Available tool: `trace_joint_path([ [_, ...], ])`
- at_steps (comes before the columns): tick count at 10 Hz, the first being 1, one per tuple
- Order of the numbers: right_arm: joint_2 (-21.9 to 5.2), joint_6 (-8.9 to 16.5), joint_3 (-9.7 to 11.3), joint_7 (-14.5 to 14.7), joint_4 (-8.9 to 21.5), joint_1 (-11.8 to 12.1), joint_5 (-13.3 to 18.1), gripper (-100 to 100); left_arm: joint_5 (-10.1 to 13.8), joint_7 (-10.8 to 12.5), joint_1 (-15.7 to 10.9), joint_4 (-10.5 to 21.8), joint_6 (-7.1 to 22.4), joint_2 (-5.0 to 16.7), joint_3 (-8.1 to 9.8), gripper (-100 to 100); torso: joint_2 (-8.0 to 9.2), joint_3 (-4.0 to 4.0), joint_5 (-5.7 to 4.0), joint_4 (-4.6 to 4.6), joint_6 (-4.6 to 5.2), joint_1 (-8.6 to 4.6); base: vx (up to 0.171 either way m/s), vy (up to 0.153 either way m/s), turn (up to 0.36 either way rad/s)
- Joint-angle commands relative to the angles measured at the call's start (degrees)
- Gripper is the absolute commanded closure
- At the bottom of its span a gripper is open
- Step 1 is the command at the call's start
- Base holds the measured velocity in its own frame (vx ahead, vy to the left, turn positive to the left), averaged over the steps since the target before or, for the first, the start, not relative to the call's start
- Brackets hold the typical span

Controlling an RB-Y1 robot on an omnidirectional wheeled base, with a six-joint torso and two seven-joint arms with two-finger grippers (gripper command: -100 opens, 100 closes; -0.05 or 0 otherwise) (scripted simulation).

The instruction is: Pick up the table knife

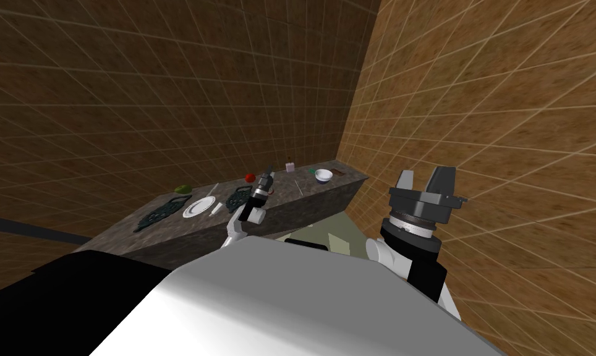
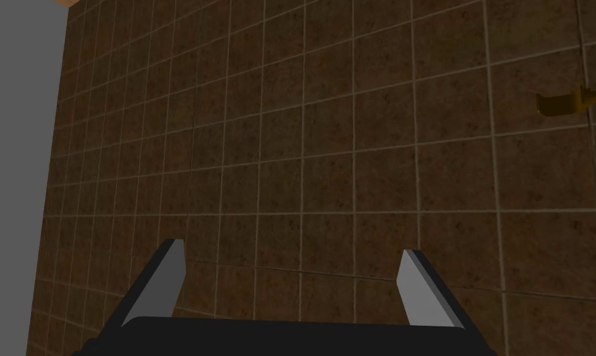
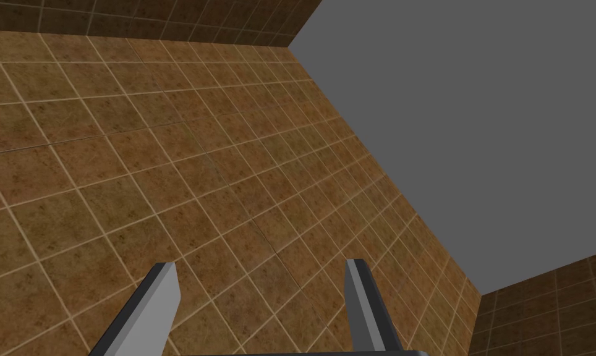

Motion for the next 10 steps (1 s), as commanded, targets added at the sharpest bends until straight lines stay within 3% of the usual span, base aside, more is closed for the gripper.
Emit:
trace_joint_path([
  [1, 0.0, 0.0, 0.0, 0.0, 0.0, 0.0, 0.0, 0, -0.3, -0.7, -1.0, 0.6, 1.9, 0.7, -0.45, -100, 0.00, 0.00, 0.00, 0.00, 0.00, 0.00, 0.028, -0.078, -0.002],
  [2, 0.0, 0.0, 0.0, 0.0, 0.0, 0.0, 0.0, 0, -0.6, -1.5, -3.0, 2.7, 3.7, 2.3, -0.92, -100, 0.04, 0.02, 0.00, 0.01, -0.01, 0.04, 0.028, -0.074, -0.008],
  [3, 0.0, 0.0, 0.0, 0.0, 0.0, 0.0, 0.0, 0, -0.6, -1.5, -3.0, 2.7, 3.7, 2.3, -0.92, -100, 0.04, 0.02, 0.01, 0.01, -0.01, 0.06, 0.018, -0.057, -0.005],
  [5, 0.0, 0.0, 0.0, 0.0, 0.0, 0.0, 0.0, 0, -1.2, -3.2, -6.9, 6.7, 7.3, 5.3, -1.82, -100, 0.08, 0.04, 0.02, 0.02, -0.01, 0.12, 0.023, -0.078, -0.023],
  [8, 0.0, 0.0, 0.0, 0.0, 0.0, 0.0, 0.0, 0, -1.4, -4.2, -8.9, 9.7, 9.5, 6.8, -2.24, -100, 0.01, 0.01, 0.01, 0.00, -0.01, 0.06, 0.031, -0.073, -0.019],
  [9, 0.0, 0.0, 0.0, 0.0, 0.0, 0.0, 0.0, 0, -1.6, -5.1, -10.9, 12.0, 11.6, 8.3, -2.62, -100, 0.05, 0.02, 0.01, 0.00, -0.02, 0.09, 0.011, -0.081, -0.039],
  [10, 0.0, 0.0, 0.0, 0.0, 0.0, 0.0, 0.0, 0, -1.6, -5.1, -10.9, 12.2, 11.6, 8.3, -2.62, -100, 0.10, 0.05, 0.01, 0.02, -0.01, 0.04, 0.012, -0.060, -0.019],
])
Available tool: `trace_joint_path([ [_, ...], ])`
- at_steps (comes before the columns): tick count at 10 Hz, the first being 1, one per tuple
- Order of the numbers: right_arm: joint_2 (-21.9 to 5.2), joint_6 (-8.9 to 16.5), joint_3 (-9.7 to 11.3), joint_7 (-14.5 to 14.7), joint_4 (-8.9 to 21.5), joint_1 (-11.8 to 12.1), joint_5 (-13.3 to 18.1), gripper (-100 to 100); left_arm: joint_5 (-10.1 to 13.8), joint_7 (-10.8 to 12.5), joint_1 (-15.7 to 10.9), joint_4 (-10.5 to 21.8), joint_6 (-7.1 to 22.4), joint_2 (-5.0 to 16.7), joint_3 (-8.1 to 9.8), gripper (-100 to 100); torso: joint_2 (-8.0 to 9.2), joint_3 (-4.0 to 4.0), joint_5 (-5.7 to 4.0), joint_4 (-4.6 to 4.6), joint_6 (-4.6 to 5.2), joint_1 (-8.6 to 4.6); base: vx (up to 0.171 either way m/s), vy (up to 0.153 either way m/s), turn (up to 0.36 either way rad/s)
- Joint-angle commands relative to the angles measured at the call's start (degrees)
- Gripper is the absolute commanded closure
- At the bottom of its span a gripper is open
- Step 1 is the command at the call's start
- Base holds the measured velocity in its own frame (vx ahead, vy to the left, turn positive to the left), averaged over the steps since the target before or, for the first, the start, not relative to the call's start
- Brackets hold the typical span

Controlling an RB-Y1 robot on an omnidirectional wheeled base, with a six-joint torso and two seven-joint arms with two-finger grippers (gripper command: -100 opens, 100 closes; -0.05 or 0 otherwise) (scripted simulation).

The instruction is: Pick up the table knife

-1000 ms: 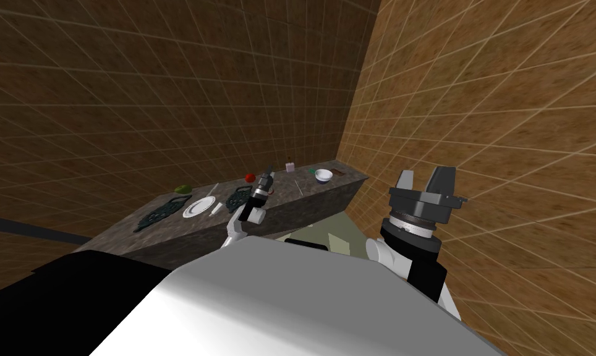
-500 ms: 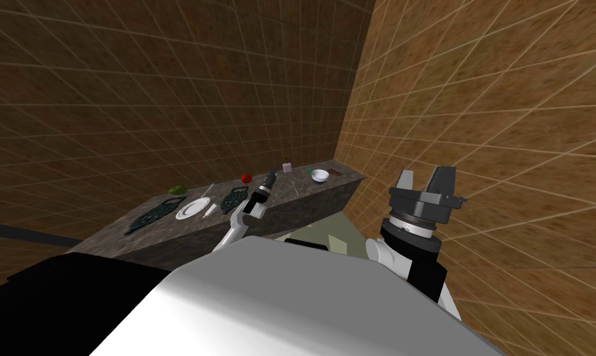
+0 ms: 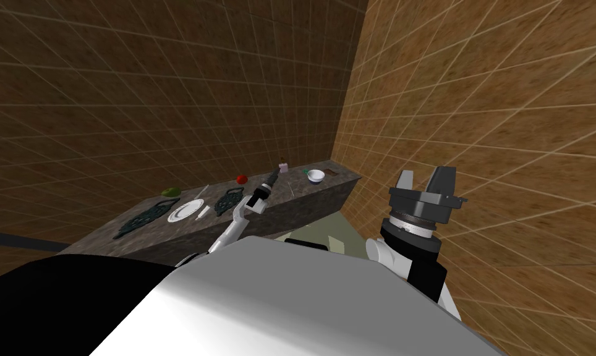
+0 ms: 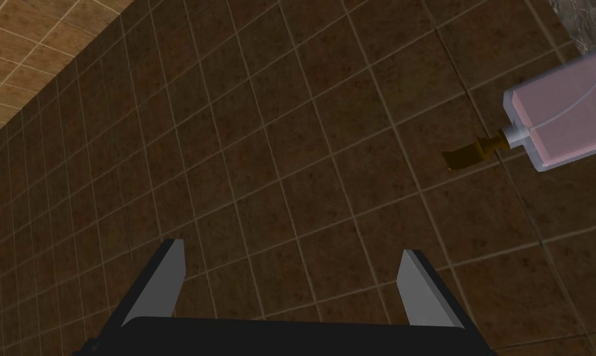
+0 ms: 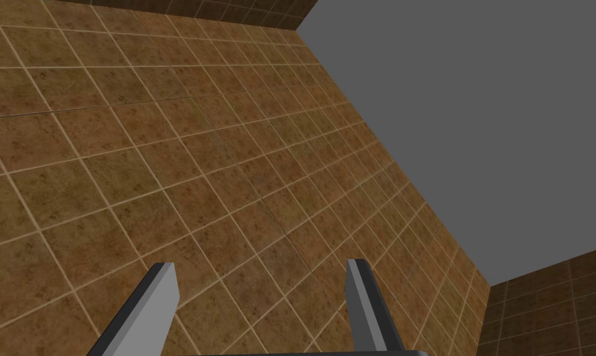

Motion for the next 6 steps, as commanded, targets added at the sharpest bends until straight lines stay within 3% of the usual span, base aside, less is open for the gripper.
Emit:
trace_joint_path([
  [1, 0.0, 0.0, 0.0, 0.0, 0.0, 0.0, 0.0, 0, -0.1, -1.1, -2.0, 2.9, 2.0, 1.8, -0.35, -100, 0.00, 0.00, 0.00, 0.00, 0.00, 0.00, 0.018, -0.064, -0.053],
  [2, 0.0, 0.0, 0.0, 0.0, 0.0, 0.0, 0.0, 0, -0.1, -1.1, -2.0, 3.2, 2.0, 1.8, -0.35, -100, -0.01, 0.00, 0.00, 0.00, 0.01, -0.01, 0.011, -0.052, -0.025],
  [5, 0.0, 0.0, 0.0, 0.0, 0.0, 0.0, 0.0, 0, -0.1, -3.2, -5.6, 7.9, 6.6, 4.7, -0.91, -100, 0.04, 0.02, 0.01, 0.01, -0.01, 0.02, 0.006, -0.062, -0.065],
  [6, 0.0, 0.0, 0.0, 0.0, 0.0, 0.0, 0.0, 0, -0.1, -3.2, -5.6, 8.6, 6.6, 4.7, -0.91, -100, 0.05, 0.03, 0.00, 0.01, 0.02, 0.00, 0.006, -0.053, -0.035],
])
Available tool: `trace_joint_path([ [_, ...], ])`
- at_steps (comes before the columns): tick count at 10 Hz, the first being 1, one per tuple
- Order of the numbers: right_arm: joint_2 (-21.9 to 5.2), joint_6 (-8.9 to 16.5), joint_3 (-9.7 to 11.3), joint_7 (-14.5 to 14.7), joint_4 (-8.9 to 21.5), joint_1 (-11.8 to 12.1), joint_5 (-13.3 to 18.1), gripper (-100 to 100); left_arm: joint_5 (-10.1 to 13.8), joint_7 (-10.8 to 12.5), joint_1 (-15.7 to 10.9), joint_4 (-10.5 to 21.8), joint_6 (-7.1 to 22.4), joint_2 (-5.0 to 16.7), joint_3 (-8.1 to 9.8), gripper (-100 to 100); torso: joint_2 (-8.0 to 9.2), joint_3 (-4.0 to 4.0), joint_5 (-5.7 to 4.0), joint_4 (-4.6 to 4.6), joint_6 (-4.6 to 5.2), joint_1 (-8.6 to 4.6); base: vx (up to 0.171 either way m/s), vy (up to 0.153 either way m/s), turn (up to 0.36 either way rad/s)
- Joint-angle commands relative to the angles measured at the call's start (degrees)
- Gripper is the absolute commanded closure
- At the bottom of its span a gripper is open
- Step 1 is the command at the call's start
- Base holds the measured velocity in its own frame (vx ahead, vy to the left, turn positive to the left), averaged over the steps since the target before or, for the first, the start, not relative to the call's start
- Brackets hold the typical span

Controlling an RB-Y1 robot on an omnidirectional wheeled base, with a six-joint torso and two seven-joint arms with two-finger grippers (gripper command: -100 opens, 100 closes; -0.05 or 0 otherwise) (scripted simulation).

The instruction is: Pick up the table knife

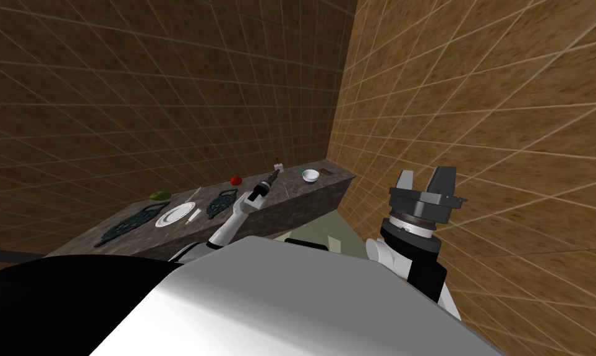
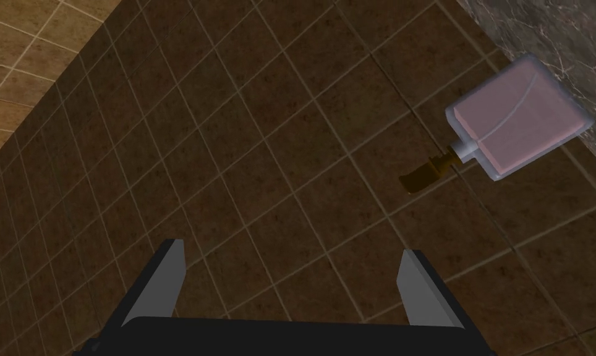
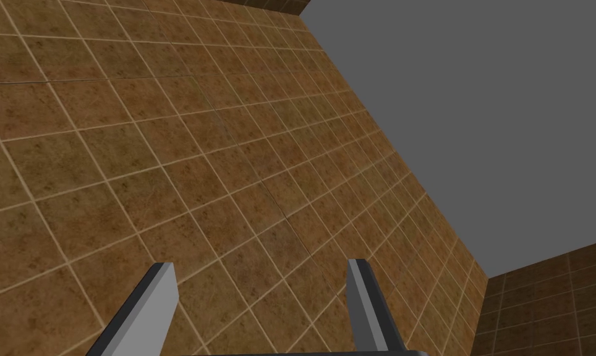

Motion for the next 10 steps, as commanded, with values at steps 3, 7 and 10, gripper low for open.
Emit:
trace_joint_path([
  [3, 0.0, 0.0, 0.0, 0.0, 0.0, 0.0, 0.0, 0, 0.1, -2.6, -3.9, 5.5, 5.1, 2.3, -0.45, -100, 0.01, 0.00, 0.00, 0.00, 0.00, -0.01, 0.002, -0.060, -0.080],
  [7, 0.0, 0.0, 0.0, 0.0, 0.0, 0.0, 0.0, 0, 0.5, -5.0, -7.0, 11.2, 10.1, 4.3, -0.55, -100, 0.05, 0.03, 0.00, 0.01, -0.01, 0.03, -0.006, -0.052, -0.093],
  [10, 0.0, 0.0, 0.0, 0.0, 0.0, 0.0, 0.0, 0, 0.9, -6.3, -8.4, 15.2, 12.7, 5.2, -0.53, -100, 0.09, 0.05, 0.00, 0.02, 0.02, 0.01, -0.011, -0.045, -0.094],
])
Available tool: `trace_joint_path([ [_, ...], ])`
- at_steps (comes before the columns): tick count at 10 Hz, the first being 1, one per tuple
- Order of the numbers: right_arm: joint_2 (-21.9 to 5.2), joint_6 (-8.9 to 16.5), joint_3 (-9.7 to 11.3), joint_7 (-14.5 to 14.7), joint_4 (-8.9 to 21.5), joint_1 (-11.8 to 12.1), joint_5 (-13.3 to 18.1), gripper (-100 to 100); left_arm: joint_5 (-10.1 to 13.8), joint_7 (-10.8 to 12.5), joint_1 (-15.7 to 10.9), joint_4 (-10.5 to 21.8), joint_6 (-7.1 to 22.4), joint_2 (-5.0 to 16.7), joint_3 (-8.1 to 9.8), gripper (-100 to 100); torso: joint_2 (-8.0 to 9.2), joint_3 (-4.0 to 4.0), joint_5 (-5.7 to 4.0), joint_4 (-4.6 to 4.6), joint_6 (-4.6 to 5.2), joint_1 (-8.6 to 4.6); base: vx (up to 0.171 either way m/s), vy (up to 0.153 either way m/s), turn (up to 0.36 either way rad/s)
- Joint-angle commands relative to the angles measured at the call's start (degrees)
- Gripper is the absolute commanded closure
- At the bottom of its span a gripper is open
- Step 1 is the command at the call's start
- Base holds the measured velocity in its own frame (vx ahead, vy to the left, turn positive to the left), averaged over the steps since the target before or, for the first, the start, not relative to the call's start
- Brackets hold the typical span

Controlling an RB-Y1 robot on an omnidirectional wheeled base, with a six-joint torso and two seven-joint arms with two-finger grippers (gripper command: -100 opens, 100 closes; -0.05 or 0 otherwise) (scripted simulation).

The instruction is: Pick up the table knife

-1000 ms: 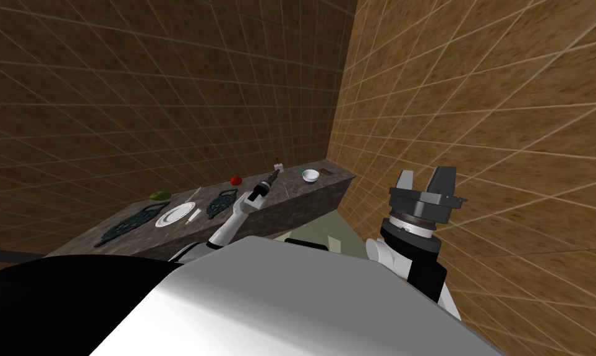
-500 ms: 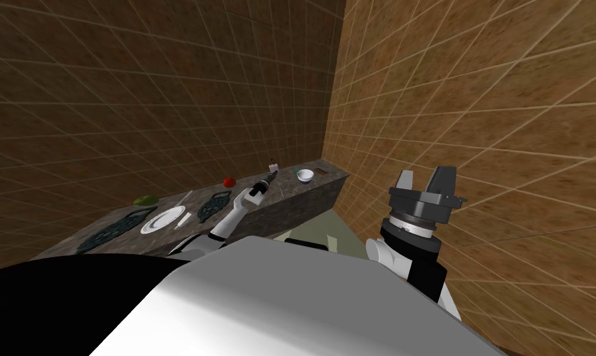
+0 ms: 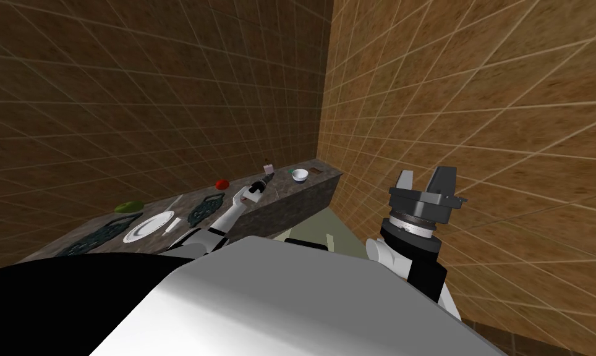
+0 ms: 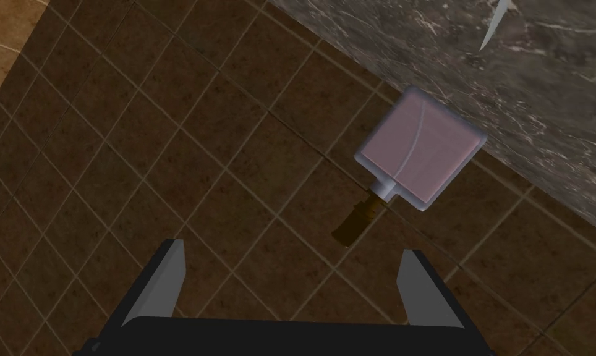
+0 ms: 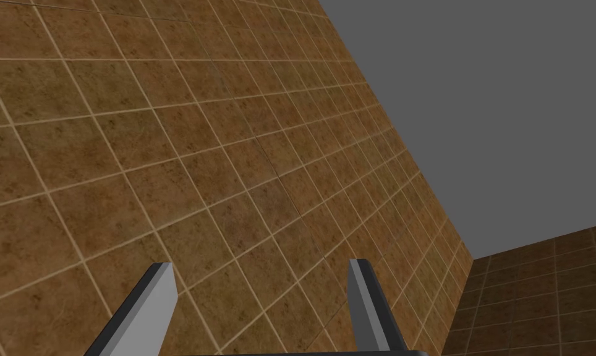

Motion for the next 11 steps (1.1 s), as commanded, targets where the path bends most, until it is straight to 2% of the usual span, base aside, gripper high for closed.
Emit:
trace_joint_path([
  [1, 0.0, 0.0, 0.0, 0.0, 0.0, 0.0, 0.0, 0, 0.3, -1.5, -1.2, 2.9, 2.9, 0.8, 0.13, -100, 0.00, 0.00, 0.00, 0.00, 0.00, 0.00, -0.018, -0.051, -0.139],
  [2, 0.0, 0.0, 0.0, 0.0, 0.0, 0.0, 0.0, 0, 0.3, -1.5, -1.2, 3.1, 3.2, 0.8, 0.13, -100, 0.03, 0.01, 0.00, 0.00, 0.02, -0.03, -0.015, -0.041, -0.084],
  [3, 0.0, 0.0, 0.0, 0.0, 0.0, 0.0, 0.0, 0, 0.8, -2.7, -2.4, 5.6, 5.3, 1.5, 0.23, -100, 0.02, 0.01, 0.00, 0.01, 0.01, 0.01, -0.017, -0.043, -0.156],
  [4, 0.0, 0.0, 0.0, 0.0, 0.0, 0.0, 0.0, 0, 0.8, -2.7, -2.4, 6.0, 5.8, 1.5, 0.23, -100, 0.03, 0.02, 0.00, 0.01, 0.02, 0.00, -0.018, -0.034, -0.089],
  [5, 0.0, 0.0, 0.0, 0.0, 0.0, 0.0, 0.0, 0, 1.2, -3.9, -3.6, 8.7, 7.7, 2.1, 0.35, -100, 0.03, 0.02, 0.00, 0.01, 0.00, 0.03, -0.016, -0.049, -0.171],
  [6, 0.0, 0.0, 0.0, 0.0, 0.0, 0.0, 0.0, 0, 1.2, -3.9, -3.6, 8.9, 8.3, 2.1, 0.35, -100, 0.02, 0.02, -0.01, 0.01, 0.03, -0.01, -0.014, -0.036, -0.072],
  [7, 0.0, 0.0, 0.0, 0.0, 0.0, 0.0, 0.0, 0, 1.7, -5.1, -4.6, 11.7, 10.1, 2.7, 0.51, -100, 0.03, 0.02, 0.01, 0.01, -0.02, 0.03, -0.029, -0.049, -0.161],
  [8, 0.0, 0.0, 0.0, 0.0, 0.0, 0.0, 0.0, 0, 1.7, -5.1, -4.6, 11.7, 10.8, 2.7, 0.51, -100, 0.07, 0.04, 0.00, 0.02, 0.03, -0.01, -0.022, -0.035, -0.087],
  [9, 0.0, 0.0, 0.0, 0.0, 0.0, 0.0, 0.0, 0, 2.2, -6.3, -5.7, 14.5, 12.5, 3.2, 0.68, -100, 0.06, 0.04, 0.00, 0.02, -0.01, 0.03, -0.022, -0.044, -0.198],
  [10, 0.0, 0.0, 0.0, 0.0, 0.0, 0.0, 0.0, 0, 2.2, -6.3, -5.7, 14.5, 13.3, 3.2, 0.68, -100, 0.07, 0.04, 0.00, 0.02, 0.02, 0.01, -0.019, -0.034, -0.077],
  [11, 0.0, 0.0, 0.0, 0.0, 0.0, 0.0, 0.0, 0, 2.7, -7.5, -6.6, 17.1, 15.2, 3.6, 0.85, -100, 0.06, 0.04, 0.00, 0.02, -0.02, 0.04, -0.024, -0.046, -0.168],
])
